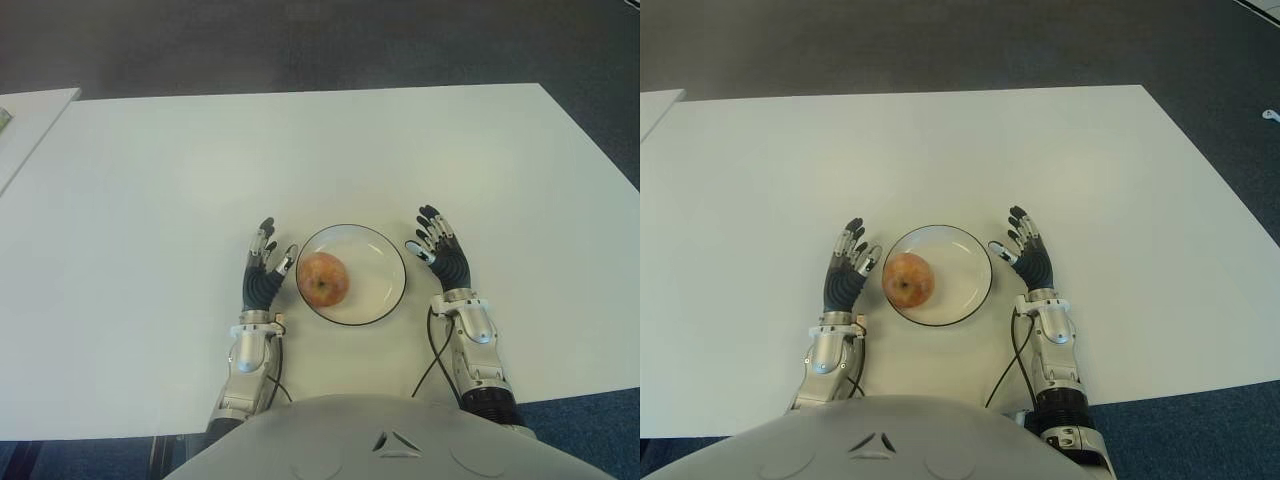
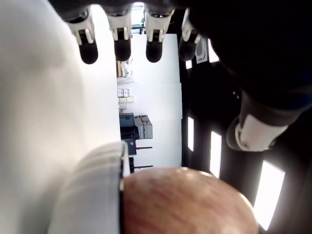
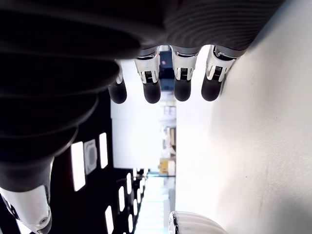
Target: Put the apples into the plate.
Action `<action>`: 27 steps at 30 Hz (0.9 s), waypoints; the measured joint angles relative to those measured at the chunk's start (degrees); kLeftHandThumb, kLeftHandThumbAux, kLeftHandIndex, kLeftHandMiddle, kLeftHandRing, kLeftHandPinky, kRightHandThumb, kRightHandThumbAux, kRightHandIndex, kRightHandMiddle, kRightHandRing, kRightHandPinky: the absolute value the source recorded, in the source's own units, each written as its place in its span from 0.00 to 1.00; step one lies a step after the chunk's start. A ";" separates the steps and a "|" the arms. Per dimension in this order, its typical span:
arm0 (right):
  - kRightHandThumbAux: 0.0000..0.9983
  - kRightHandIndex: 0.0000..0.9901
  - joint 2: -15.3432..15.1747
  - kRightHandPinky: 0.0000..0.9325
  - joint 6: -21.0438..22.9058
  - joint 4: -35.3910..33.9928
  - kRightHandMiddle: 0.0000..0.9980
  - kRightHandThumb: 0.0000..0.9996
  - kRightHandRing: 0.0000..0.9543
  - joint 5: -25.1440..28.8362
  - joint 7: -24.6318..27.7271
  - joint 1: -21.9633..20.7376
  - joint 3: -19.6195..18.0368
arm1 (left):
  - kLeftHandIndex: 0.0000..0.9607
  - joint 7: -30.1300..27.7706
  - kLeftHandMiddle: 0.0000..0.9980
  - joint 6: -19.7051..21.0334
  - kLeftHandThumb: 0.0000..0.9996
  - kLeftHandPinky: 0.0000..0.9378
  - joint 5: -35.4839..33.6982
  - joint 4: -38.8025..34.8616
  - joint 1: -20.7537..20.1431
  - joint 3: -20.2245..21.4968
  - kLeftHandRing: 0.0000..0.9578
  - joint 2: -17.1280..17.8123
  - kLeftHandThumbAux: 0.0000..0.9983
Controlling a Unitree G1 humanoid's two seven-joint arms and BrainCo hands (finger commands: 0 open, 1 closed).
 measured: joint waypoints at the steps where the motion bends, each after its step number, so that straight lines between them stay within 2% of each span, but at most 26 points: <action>1: 0.66 0.00 0.00 0.00 0.00 0.10 0.00 0.15 0.00 0.07 0.14 0.00 -0.03 | 0.08 -0.26 0.04 0.00 0.00 0.03 -0.33 -0.01 0.03 0.03 0.02 -0.09 0.57; 13: 0.64 0.00 0.01 0.00 -0.41 0.90 0.00 0.16 0.00 1.12 1.45 -0.35 -0.18 | 0.09 -2.87 0.07 1.20 0.00 0.00 -2.94 -1.00 0.47 0.34 0.04 -0.16 0.57; 20: 0.63 0.00 0.02 0.00 -1.28 1.56 0.00 0.17 0.00 1.08 1.84 -0.71 -0.14 | 0.10 -4.78 0.09 4.46 0.00 0.00 -4.38 -3.04 1.23 0.73 0.04 -0.15 0.58; 27: 0.64 0.00 -0.04 0.00 -1.98 2.06 0.00 0.17 0.00 0.78 1.83 -0.86 0.01 | 0.08 -4.97 0.06 8.49 0.01 0.00 -4.68 -6.40 2.27 0.92 0.02 -0.28 0.60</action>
